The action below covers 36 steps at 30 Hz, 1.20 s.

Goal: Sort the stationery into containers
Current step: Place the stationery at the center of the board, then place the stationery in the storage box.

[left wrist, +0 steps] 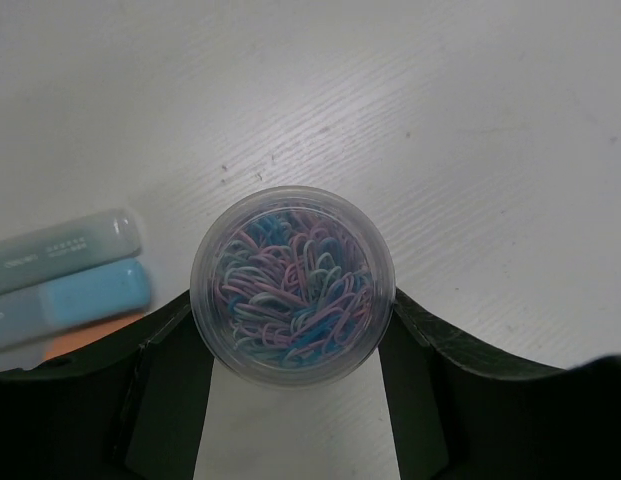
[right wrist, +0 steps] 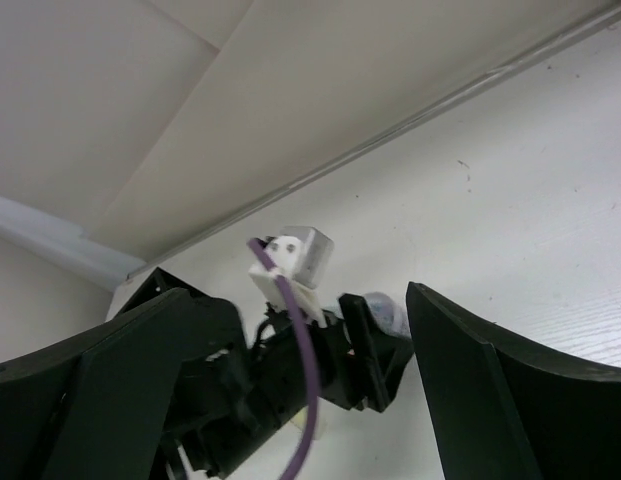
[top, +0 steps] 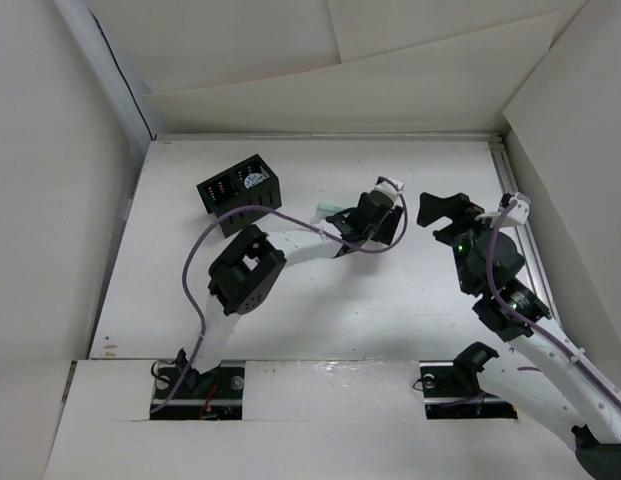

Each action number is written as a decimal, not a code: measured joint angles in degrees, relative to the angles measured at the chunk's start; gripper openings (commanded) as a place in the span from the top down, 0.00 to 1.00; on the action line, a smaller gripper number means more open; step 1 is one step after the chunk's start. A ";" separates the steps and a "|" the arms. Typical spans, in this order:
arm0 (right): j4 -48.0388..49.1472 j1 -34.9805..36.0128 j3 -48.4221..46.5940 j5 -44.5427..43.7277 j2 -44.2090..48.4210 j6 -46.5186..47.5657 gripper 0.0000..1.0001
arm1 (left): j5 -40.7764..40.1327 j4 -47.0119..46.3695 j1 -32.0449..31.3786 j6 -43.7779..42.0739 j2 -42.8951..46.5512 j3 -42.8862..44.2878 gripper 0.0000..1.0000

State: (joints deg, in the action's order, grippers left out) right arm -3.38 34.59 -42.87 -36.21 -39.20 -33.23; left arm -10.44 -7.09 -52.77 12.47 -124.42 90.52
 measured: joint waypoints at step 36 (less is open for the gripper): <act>0.42 0.74 0.61 5.35 -7.04 0.85 0.06 | -15.80 2.86 34.45 15.34 22.58 -14.53 0.62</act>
State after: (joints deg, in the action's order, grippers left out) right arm -2.96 35.33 -42.26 -30.85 -46.24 -32.38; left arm -26.24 -4.23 -18.33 27.81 -101.84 75.99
